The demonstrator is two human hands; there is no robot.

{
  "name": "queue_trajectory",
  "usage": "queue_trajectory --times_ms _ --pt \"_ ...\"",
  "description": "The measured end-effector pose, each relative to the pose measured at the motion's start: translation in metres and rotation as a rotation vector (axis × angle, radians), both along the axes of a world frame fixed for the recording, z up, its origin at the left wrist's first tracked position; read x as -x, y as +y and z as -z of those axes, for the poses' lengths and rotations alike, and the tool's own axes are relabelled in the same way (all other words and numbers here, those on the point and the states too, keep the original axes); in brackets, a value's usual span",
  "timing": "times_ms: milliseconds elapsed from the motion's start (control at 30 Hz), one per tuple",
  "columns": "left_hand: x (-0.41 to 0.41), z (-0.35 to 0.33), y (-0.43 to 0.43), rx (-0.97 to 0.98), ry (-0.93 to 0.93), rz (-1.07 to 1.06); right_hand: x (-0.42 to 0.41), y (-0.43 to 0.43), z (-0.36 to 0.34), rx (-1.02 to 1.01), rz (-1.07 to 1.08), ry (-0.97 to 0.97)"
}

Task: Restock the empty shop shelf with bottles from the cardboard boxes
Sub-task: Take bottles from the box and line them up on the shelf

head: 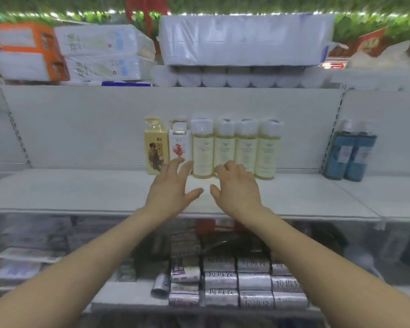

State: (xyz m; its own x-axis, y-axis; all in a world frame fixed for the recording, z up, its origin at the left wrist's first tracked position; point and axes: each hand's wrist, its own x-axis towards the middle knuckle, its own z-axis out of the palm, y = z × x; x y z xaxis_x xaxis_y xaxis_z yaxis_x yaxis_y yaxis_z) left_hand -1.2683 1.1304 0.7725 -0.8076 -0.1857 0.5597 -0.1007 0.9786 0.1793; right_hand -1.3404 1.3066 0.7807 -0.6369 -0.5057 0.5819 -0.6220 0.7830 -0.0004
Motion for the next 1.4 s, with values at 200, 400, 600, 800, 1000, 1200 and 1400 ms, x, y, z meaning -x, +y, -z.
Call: queue_trajectory --times_ms 200,400,600,800,1000,1200,1400 --pt "-0.037 0.021 0.144 -0.025 -0.011 -0.017 -0.033 0.135 0.027 0.027 -0.046 -0.005" --pt "-0.08 0.074 0.234 -0.002 -0.075 -0.029 -0.061 0.226 0.088 -0.029 -0.076 -0.098" --pt "-0.103 0.167 0.265 -0.047 -0.267 0.015 -0.085 0.277 0.184 0.004 -0.078 -0.232" --pt "-0.134 0.322 0.283 -0.259 -0.547 0.023 -0.124 0.323 0.333 -0.085 -0.01 -0.562" --pt "-0.194 0.488 0.297 -0.526 -0.939 -0.019 -0.173 0.366 0.493 -0.197 0.098 -0.999" --pt "-0.243 0.63 0.295 -0.629 -1.198 -0.062 -0.208 0.381 0.635 -0.195 0.181 -1.32" --pt "-0.256 0.781 0.309 -0.612 -1.268 -0.048 -0.211 0.379 0.79 -0.195 0.256 -1.508"
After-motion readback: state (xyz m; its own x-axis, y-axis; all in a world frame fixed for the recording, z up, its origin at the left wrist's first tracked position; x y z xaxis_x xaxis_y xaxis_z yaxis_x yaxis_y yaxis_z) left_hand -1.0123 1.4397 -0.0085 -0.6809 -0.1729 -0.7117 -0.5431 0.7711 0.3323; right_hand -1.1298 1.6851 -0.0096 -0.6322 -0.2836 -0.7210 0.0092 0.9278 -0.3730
